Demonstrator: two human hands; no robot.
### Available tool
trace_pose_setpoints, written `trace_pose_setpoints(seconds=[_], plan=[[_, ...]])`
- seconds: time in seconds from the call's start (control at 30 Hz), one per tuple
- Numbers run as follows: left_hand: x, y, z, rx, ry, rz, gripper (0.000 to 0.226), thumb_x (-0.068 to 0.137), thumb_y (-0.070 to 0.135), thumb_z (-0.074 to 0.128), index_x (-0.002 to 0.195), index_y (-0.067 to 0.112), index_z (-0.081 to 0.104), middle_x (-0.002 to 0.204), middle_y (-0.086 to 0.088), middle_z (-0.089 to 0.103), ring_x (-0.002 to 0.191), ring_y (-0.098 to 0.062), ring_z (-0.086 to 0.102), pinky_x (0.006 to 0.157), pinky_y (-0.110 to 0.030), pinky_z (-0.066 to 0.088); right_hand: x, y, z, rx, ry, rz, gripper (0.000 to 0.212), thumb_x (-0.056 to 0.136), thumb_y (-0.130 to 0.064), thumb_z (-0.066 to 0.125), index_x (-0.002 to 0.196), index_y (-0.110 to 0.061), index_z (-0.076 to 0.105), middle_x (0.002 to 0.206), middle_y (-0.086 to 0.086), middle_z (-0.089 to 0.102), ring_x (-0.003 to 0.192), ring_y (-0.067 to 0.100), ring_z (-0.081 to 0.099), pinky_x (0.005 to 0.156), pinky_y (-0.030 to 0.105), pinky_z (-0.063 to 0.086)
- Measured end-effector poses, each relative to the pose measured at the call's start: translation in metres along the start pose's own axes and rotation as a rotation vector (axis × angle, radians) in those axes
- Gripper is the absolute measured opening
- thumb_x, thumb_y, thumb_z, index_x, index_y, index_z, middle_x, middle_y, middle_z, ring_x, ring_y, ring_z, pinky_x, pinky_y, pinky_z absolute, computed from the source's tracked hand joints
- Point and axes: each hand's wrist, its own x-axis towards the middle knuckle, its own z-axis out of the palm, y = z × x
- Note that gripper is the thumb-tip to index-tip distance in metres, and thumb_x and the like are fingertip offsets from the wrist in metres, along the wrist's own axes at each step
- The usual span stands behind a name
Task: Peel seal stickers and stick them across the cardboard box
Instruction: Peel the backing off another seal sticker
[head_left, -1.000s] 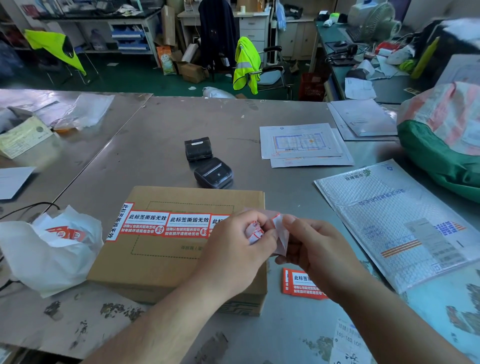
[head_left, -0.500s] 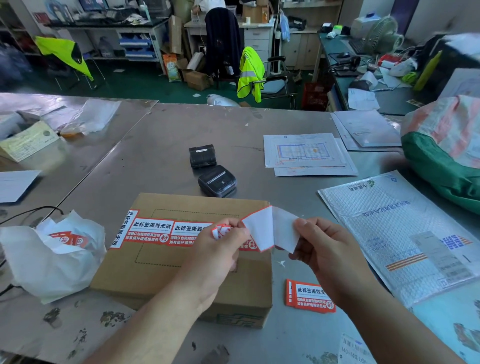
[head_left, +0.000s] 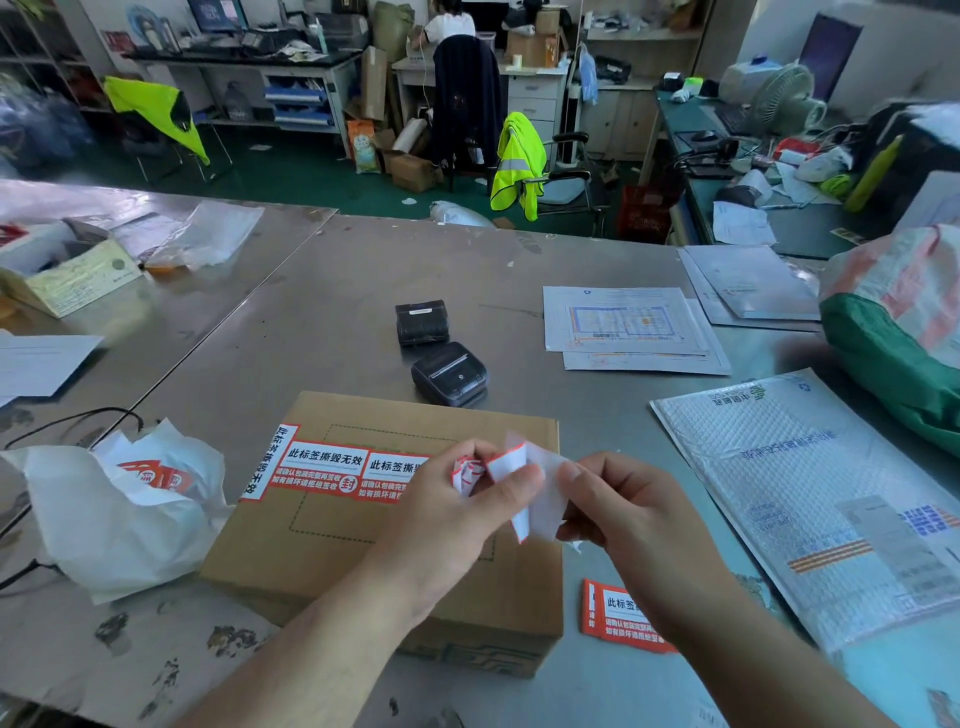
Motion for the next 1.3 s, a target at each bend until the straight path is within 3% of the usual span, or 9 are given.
trace_pose_setpoints(seconds=[0.1,0.23,0.6,0.8,0.93,1.03,1.17,1.23,1.3], plan=[[0.001,-0.004,-0.004,-0.023,0.042,-0.026,0.025,0.074,0.039,0.067,0.076,0.016,0.060,0.076,-0.005,0.060,0.074,-0.018,0.053,0.069,-0.036,0.040,0.001,0.000,0.000,0.013,0.008,0.016,0.030,0.096,-0.016,0.059,0.078,0.006,0.066,0.063,0.004,0.069,0.061,0.014,0.064,0.064,0.028,0.055],[0.004,-0.009,-0.013,-0.160,0.169,-0.091,0.022,0.088,0.026,0.059,0.068,0.028,0.050,0.072,0.004,0.057,0.067,-0.012,0.053,0.055,-0.021,0.042,0.005,0.003,-0.002,0.048,0.040,0.058,0.030,0.095,-0.018,0.060,0.074,0.002,0.065,0.065,0.006,0.067,0.062,0.017,0.063,0.066,0.033,0.053],[0.015,-0.004,-0.041,-0.396,0.441,-0.104,0.031,0.095,-0.007,0.038,0.095,0.021,0.051,0.104,-0.017,0.058,0.089,-0.026,0.059,0.073,-0.040,0.054,0.013,0.002,-0.006,0.142,0.129,0.088,0.038,0.096,-0.017,0.059,0.060,-0.012,0.069,0.061,0.006,0.064,0.059,0.017,0.058,0.068,0.038,0.050],[0.009,-0.003,-0.040,-0.409,0.359,-0.102,0.012,0.097,0.030,0.053,0.095,0.019,0.057,0.071,-0.002,0.049,0.058,-0.009,0.054,0.057,-0.024,0.049,0.016,-0.001,-0.001,0.156,0.164,0.097,0.037,0.096,-0.015,0.059,0.060,-0.009,0.068,0.058,0.007,0.062,0.056,0.017,0.055,0.064,0.036,0.049],[0.010,0.002,-0.037,-0.412,0.321,-0.055,0.032,0.082,0.017,0.074,0.110,0.022,0.060,0.054,0.008,0.044,0.044,-0.003,0.044,0.045,-0.017,0.038,0.018,-0.009,0.003,0.117,0.159,0.087,0.036,0.096,-0.016,0.060,0.061,-0.009,0.067,0.059,0.007,0.066,0.057,0.017,0.058,0.065,0.037,0.051],[0.010,0.009,-0.035,-0.410,0.298,-0.072,0.013,0.097,0.017,0.055,0.107,0.018,0.063,0.055,0.003,0.046,0.046,-0.007,0.043,0.054,-0.026,0.036,0.020,-0.018,0.005,0.076,0.183,0.059,0.031,0.096,-0.017,0.060,0.068,-0.005,0.070,0.060,0.005,0.069,0.056,0.013,0.061,0.066,0.035,0.054],[0.008,0.020,-0.032,-0.428,0.258,-0.033,0.019,0.100,0.017,0.047,0.107,0.010,0.063,0.065,-0.006,0.065,0.051,-0.015,0.059,0.054,-0.030,0.050,0.021,-0.028,0.008,-0.079,0.241,-0.052,0.026,0.094,-0.019,0.064,0.071,-0.009,0.073,0.062,0.002,0.072,0.057,0.012,0.066,0.061,0.030,0.056],[0.007,0.022,-0.029,-0.363,0.246,-0.022,0.021,0.099,0.019,0.048,0.109,0.008,0.063,0.059,-0.004,0.060,0.048,-0.014,0.055,0.051,-0.028,0.047,0.020,-0.031,0.008,-0.199,0.283,-0.135,0.025,0.093,-0.021,0.066,0.070,-0.014,0.073,0.065,-0.001,0.073,0.059,0.015,0.067,0.061,0.033,0.056],[0.008,0.021,-0.026,-0.281,0.233,-0.018,0.028,0.094,0.032,0.053,0.107,0.011,0.065,0.054,0.000,0.048,0.043,-0.011,0.042,0.048,-0.024,0.037,0.018,-0.033,0.009,-0.307,0.309,-0.217,0.023,0.091,-0.023,0.069,0.069,-0.021,0.072,0.065,-0.008,0.072,0.056,0.010,0.063,0.054,0.018,0.049]])
